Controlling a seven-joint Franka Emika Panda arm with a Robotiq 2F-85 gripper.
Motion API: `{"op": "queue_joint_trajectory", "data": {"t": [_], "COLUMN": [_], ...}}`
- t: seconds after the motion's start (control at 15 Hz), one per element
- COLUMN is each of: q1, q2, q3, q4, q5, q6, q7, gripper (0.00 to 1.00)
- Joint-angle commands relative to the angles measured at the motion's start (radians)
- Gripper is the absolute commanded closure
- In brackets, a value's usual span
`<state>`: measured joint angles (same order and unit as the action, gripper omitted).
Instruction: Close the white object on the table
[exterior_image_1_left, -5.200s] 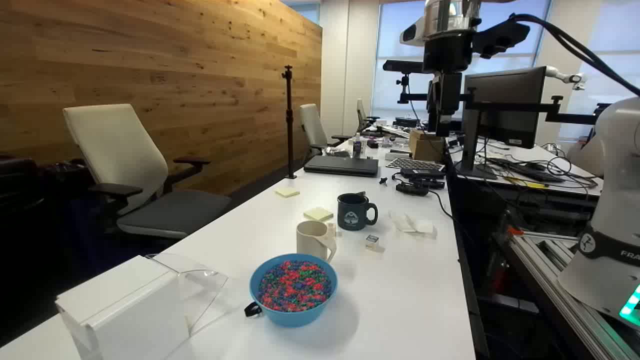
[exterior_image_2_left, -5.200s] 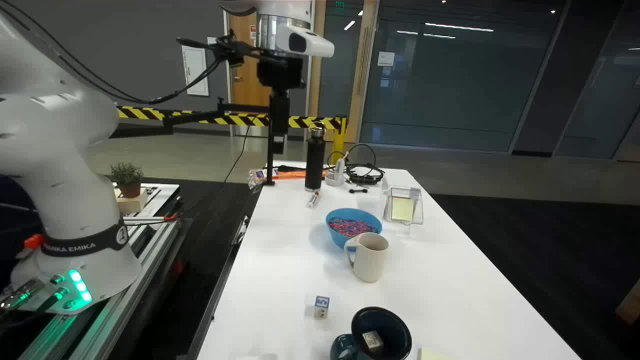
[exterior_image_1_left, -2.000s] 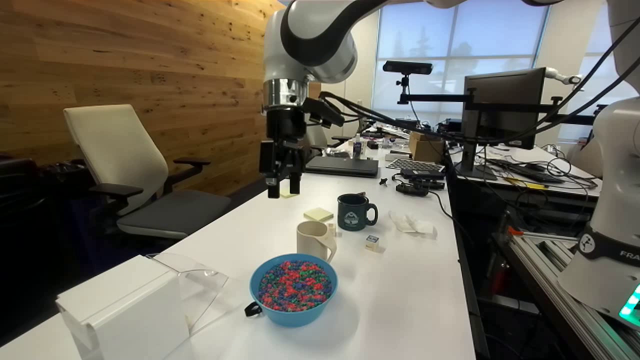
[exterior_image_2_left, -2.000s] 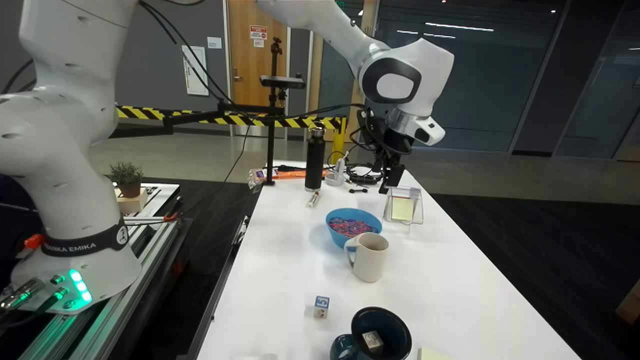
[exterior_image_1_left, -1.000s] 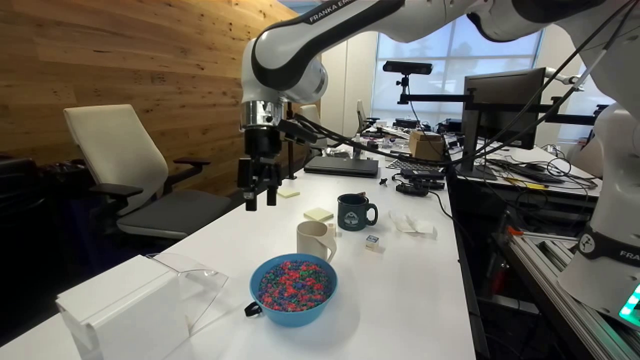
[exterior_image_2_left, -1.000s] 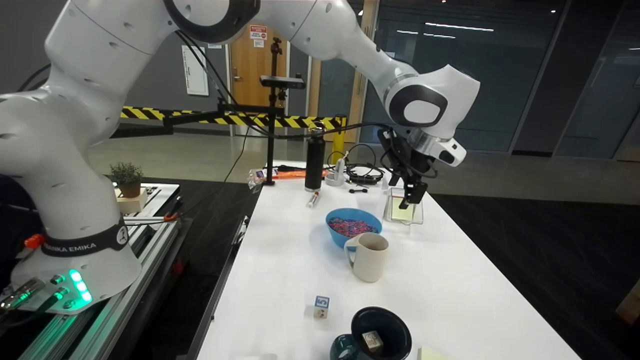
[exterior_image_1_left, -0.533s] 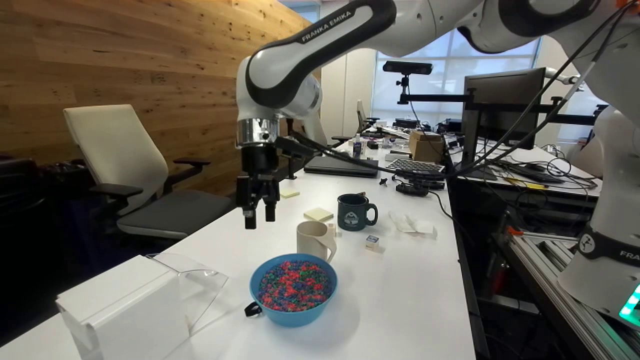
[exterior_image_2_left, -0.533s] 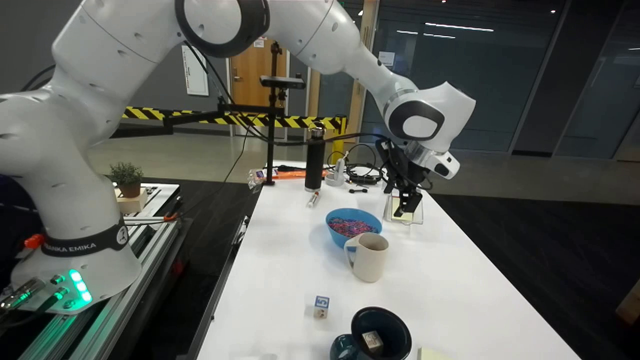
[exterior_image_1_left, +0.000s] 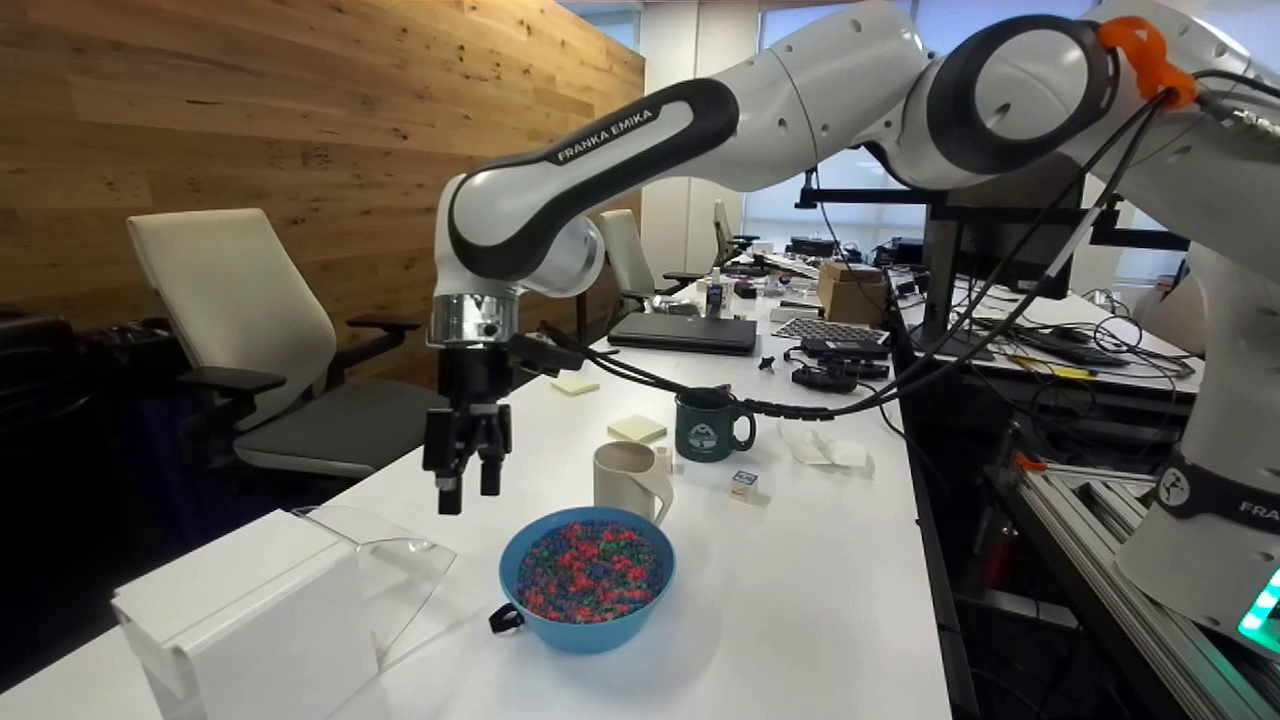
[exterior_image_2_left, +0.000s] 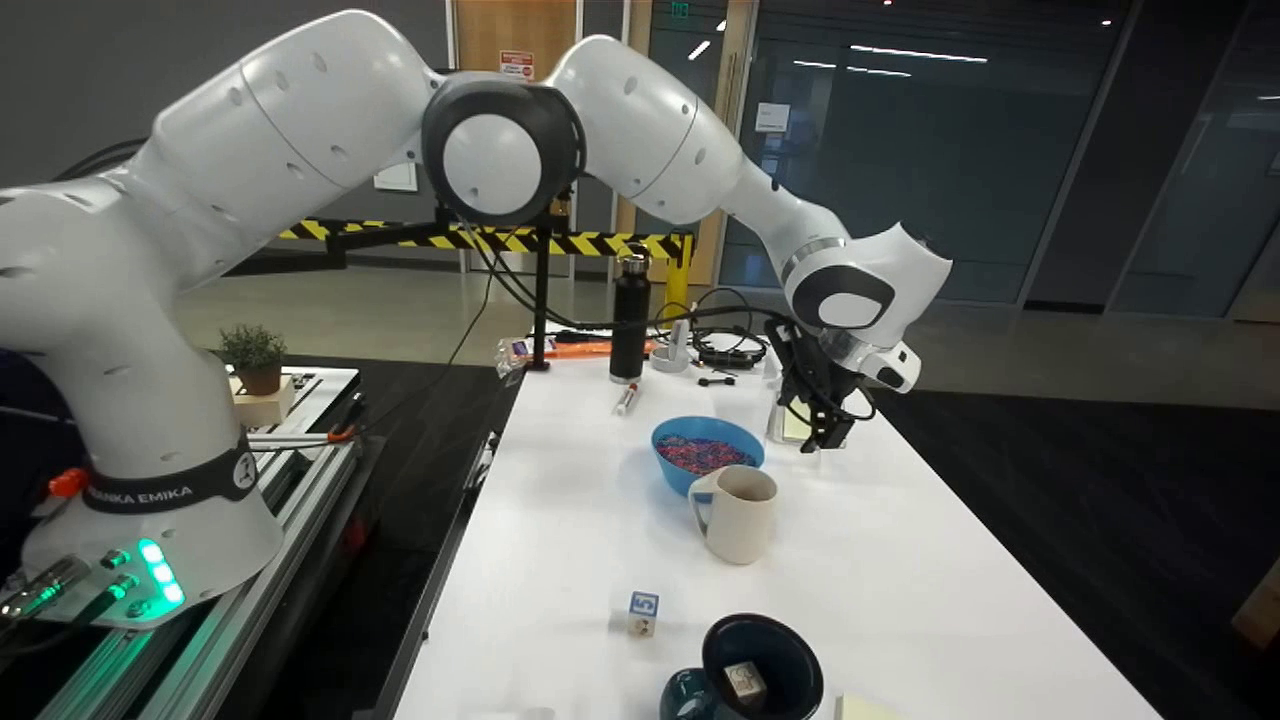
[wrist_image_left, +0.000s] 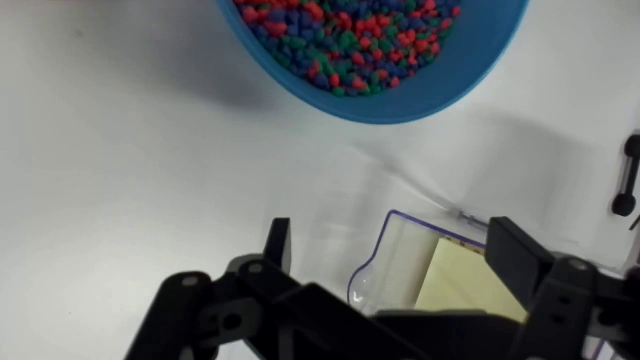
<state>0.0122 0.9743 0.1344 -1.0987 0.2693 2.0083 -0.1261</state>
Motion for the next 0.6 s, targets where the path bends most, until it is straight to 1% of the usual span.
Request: {"op": "queue_joint_trajectory", "data": {"t": [0.0, 0.53], "q1": [-0.019, -0.048], "q2": [0.095, 0.263], "q3": [0.043, 0.089], "q4": [0.161, 0.356], "q5": [0.019, 0.044], "q6": [-0.014, -0.023], "q7": [-0.035, -0.032], "gripper": [0.00, 0.00]}}
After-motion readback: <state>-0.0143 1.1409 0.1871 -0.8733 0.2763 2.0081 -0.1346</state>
